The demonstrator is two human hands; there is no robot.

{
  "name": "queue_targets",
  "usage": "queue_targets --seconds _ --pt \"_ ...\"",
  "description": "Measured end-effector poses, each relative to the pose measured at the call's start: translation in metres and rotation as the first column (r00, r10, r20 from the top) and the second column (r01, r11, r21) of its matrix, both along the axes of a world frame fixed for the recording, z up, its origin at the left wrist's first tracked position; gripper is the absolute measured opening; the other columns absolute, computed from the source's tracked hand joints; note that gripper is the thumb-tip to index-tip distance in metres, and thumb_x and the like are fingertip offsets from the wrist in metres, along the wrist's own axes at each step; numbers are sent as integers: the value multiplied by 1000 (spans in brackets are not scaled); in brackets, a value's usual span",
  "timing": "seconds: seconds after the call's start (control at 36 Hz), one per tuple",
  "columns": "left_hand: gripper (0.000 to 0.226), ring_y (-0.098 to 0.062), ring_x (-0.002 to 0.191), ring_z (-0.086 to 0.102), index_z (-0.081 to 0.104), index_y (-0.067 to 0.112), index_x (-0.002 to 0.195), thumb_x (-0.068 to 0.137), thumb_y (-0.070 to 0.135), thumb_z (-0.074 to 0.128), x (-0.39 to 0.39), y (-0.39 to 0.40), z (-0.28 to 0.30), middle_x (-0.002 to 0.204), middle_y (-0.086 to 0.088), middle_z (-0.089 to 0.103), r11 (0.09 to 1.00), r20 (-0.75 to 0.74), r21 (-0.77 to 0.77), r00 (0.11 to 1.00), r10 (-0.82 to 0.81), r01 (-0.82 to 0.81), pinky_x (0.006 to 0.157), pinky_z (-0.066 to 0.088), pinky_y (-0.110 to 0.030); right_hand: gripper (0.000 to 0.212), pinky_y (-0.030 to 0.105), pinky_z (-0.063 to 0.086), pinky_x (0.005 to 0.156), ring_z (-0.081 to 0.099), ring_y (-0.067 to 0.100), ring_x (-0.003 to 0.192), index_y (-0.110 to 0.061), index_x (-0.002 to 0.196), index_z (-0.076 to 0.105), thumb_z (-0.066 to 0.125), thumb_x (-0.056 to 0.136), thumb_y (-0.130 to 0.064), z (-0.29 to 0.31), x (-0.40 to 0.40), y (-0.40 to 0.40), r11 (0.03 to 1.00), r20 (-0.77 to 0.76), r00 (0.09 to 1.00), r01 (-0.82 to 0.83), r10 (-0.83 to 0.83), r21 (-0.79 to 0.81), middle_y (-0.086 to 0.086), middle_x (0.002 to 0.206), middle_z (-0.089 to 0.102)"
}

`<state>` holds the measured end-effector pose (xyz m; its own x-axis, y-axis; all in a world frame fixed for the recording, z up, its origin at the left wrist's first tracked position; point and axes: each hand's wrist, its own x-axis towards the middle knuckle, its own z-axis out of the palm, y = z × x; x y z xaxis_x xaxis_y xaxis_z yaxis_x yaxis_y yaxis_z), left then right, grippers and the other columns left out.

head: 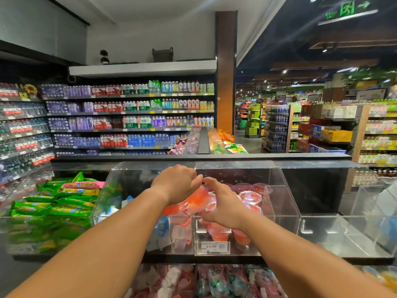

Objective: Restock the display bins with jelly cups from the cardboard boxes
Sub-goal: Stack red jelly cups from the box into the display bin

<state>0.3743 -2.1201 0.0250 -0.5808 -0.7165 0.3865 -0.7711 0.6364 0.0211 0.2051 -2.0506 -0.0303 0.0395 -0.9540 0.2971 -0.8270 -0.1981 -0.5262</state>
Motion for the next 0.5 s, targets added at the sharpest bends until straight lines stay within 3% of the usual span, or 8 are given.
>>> queue_targets --seconds 0.08,0.19,0.28,0.33,0.39,0.44,0.5 --pt "44 -27 81 59 45 27 70 108 44 30 -6 -2 2 78 1 56 999 -49 23 999 -21 22 69 40 -37 99 24 36 97 44 10 123 -42 149 24 87 73 -37 -9 6 5 997 182 983 -1 14 -72 -11 141 45" --pt "45 -27 79 56 44 26 69 109 39 28 -13 -7 1 73 3 53 996 -211 86 978 -2 20 72 39 -38 98 37 53 91 61 17 106 -53 131 24 93 61 -47 -18 13 2 997 496 868 59 -24 -54 -6 118 58" --pt "49 -27 82 57 51 21 71 109 40 27 -16 -9 -1 78 -1 59 988 -262 152 965 32 9 76 42 -38 82 40 59 85 69 18 95 -45 122 38 93 61 -38 -17 14 -2 996 669 743 70 -21 -47 4 108 67" --pt "52 -27 84 57 55 19 72 109 43 27 -15 -8 -1 80 -1 60 983 -248 184 967 59 -13 77 40 -37 65 29 58 79 68 11 92 -36 120 48 89 71 -22 -13 13 -2 996 709 705 77 -21 -47 3 109 68" --pt "55 -28 92 60 65 17 85 108 49 27 -12 -9 -2 93 -5 66 978 -241 201 966 96 -47 82 44 -39 63 27 54 83 64 8 99 -36 126 52 84 76 -14 -8 9 -2 994 744 668 94 -27 -48 -6 116 63" --pt "57 -28 96 61 68 16 94 107 52 26 -5 -9 -2 100 -6 69 980 -236 185 965 114 -71 85 47 -40 75 36 54 95 62 11 108 -36 139 48 81 77 -9 -6 1 -6 991 767 640 127 -56 -34 -7 123 57" --pt "56 -27 90 61 65 16 88 107 52 26 1 -9 -1 94 -5 68 985 -220 158 969 108 -74 79 45 -39 83 46 54 99 61 17 112 -36 146 44 77 74 -8 -3 -7 -10 986 759 643 169 -104 -8 0 130 54"
